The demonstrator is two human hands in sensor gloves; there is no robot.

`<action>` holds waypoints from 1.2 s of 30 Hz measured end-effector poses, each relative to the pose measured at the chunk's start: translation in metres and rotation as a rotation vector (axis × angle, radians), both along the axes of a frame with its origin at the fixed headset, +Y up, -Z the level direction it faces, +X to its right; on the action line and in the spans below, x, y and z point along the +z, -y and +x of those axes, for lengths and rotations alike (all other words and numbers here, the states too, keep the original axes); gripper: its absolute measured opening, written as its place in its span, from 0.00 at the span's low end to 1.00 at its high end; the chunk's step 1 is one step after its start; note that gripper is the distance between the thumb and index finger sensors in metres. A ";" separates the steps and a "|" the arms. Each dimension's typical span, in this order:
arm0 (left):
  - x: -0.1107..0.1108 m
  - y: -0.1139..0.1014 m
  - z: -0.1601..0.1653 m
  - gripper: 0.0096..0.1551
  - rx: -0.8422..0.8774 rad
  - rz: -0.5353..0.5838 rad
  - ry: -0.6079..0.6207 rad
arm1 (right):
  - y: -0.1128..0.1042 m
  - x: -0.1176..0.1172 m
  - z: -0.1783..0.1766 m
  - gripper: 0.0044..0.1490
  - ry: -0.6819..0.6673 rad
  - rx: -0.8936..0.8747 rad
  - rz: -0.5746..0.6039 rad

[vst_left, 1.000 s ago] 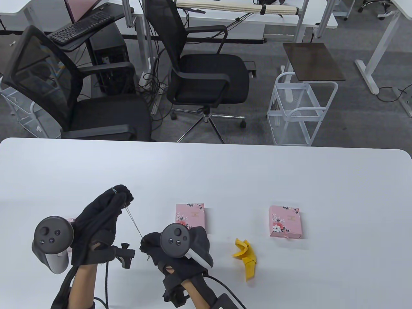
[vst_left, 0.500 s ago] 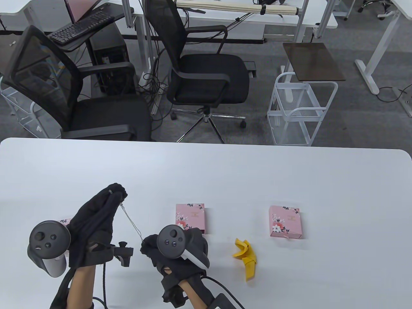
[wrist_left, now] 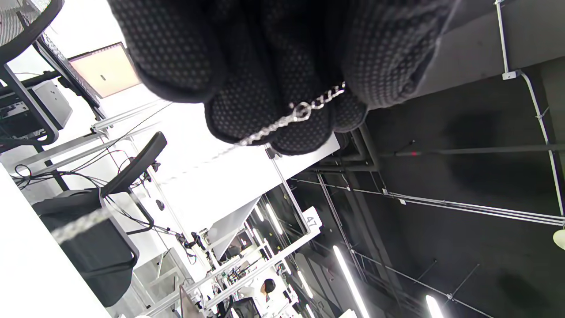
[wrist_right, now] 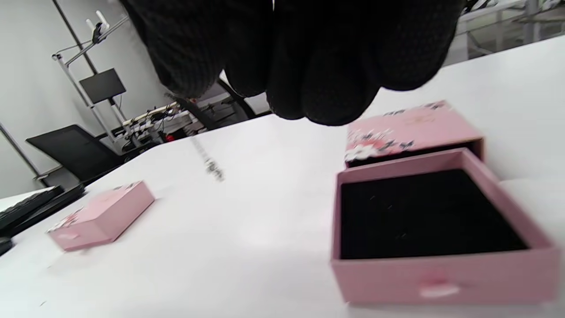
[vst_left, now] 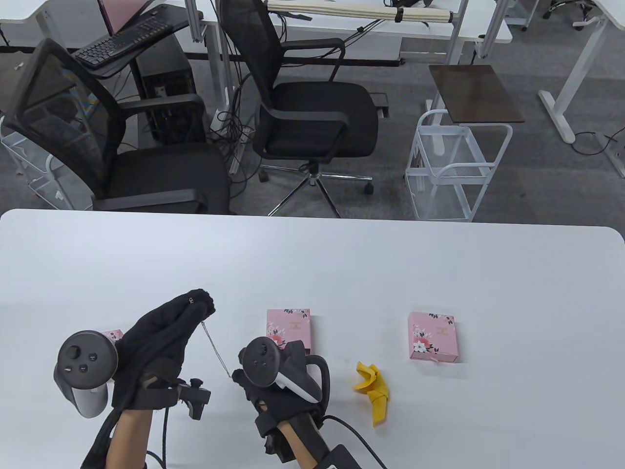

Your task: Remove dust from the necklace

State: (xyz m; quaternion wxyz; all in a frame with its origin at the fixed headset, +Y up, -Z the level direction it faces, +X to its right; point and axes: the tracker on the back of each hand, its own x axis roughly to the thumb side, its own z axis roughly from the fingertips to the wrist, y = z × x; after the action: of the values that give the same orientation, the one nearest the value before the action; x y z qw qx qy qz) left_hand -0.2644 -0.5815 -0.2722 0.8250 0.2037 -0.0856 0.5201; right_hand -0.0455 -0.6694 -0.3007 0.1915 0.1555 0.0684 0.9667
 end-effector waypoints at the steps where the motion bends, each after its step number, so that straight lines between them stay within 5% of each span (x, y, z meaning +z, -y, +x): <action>1: 0.000 0.000 0.001 0.19 -0.003 -0.006 0.011 | -0.004 0.000 0.009 0.32 0.034 -0.007 0.024; 9: -0.001 0.002 0.004 0.19 0.003 -0.016 0.019 | -0.025 -0.003 0.109 0.33 0.260 0.121 0.122; 15: -0.002 0.003 0.007 0.19 0.001 -0.020 0.029 | 0.001 -0.004 0.178 0.34 0.319 0.279 0.015; 24: 0.000 0.004 0.016 0.19 -0.026 -0.017 0.042 | 0.070 -0.013 0.181 0.38 0.193 0.343 -0.234; 30: -0.002 0.007 0.020 0.19 -0.042 -0.027 0.050 | 0.086 -0.019 0.166 0.39 0.222 0.413 -0.168; 36: -0.004 0.009 0.022 0.19 -0.050 -0.042 0.058 | 0.065 -0.017 0.154 0.31 0.240 0.273 0.017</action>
State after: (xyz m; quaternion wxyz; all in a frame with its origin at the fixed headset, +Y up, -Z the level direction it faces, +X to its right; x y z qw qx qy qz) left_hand -0.2425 -0.5907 -0.2765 0.8390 0.1690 -0.1034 0.5068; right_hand 0.1089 -0.7348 -0.3180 0.0641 0.0301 0.0575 0.9958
